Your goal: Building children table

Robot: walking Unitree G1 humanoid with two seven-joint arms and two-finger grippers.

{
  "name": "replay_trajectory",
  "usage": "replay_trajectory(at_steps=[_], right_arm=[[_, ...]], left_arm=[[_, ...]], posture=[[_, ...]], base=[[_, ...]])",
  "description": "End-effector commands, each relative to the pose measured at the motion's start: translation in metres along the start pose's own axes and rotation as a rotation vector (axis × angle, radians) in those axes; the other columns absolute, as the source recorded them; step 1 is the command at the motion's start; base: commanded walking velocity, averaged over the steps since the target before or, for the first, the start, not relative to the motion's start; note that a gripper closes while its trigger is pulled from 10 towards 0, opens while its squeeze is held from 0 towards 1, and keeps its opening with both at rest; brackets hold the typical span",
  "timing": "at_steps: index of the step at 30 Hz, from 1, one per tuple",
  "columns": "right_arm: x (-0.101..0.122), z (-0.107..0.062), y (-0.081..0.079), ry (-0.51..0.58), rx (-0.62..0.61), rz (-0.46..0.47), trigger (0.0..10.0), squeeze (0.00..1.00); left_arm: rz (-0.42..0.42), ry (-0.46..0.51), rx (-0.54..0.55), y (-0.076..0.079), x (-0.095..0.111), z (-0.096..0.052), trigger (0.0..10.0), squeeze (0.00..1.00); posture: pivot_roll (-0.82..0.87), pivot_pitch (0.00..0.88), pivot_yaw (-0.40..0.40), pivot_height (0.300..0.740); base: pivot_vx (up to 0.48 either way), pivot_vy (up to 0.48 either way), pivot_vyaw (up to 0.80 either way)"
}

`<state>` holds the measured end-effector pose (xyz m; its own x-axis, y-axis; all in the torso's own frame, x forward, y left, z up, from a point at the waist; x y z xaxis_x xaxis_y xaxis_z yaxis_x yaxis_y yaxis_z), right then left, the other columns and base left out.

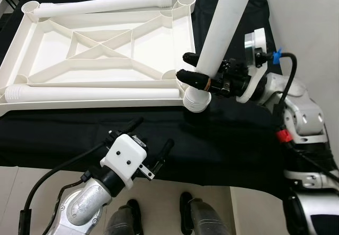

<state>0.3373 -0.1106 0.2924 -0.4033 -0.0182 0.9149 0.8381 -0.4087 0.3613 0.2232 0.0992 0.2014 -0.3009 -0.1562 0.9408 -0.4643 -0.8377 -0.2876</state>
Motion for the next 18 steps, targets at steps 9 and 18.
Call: replay_trajectory(at_steps=[9, 18], right_arm=[[-0.018, 0.003, 0.008, -0.069, -0.136, -0.036, 10.0, 0.00], [-0.019, -0.008, 0.009, -0.117, -0.120, -0.061, 10.0, 0.00]], left_arm=[[-0.001, -0.022, -0.006, 0.001, -0.006, -0.002, 10.0, 0.00], [-0.002, -0.021, -0.007, 0.002, -0.007, -0.003, 10.0, 0.00]], posture=[[-0.02, 0.354, -0.012, 0.740], [-0.03, 0.348, -0.013, 0.740]], base=[[0.000, 0.000, 0.00], [0.000, 0.000, 0.00]])
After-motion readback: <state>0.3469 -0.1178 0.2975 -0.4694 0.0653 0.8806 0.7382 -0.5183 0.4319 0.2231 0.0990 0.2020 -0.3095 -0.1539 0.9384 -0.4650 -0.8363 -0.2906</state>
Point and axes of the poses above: a point about 5 cm out from each wrist's last joint towards the gripper, its own z axis pointing out of the wrist towards the gripper, its own x axis along the axis of the wrist's last joint, y = z × x, the point moved 3 cm from there along z, pointing out of the wrist towards the gripper, and after that the axes turned 5 degrees about -z, right-handed, at the moved point
